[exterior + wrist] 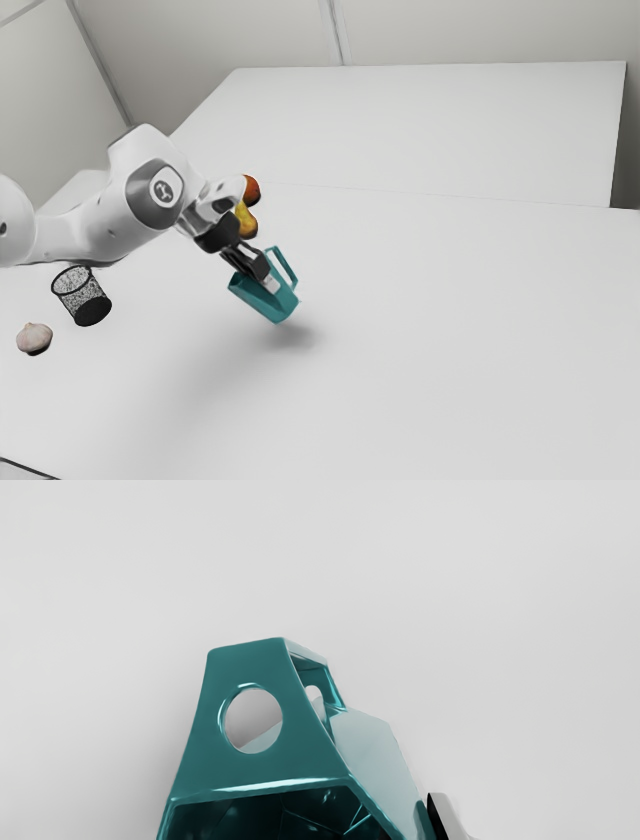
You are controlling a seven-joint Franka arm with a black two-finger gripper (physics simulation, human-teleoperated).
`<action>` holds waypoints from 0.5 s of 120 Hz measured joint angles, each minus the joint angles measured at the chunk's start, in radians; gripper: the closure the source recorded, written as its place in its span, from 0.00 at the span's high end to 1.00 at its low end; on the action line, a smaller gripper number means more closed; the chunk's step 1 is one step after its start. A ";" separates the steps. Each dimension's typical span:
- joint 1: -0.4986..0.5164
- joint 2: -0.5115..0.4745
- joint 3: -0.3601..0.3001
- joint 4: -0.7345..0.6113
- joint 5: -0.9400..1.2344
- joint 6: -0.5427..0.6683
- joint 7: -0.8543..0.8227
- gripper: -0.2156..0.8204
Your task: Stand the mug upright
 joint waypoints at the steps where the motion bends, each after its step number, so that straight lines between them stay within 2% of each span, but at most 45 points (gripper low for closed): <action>1: 0.000 0.001 0.001 0.002 0.015 0.000 -0.005 0.05; 24: 0.014 0.027 0.008 0.032 0.270 0.003 -0.096 0.05; 60: 0.008 0.097 0.027 0.084 0.476 0.032 -0.197 0.05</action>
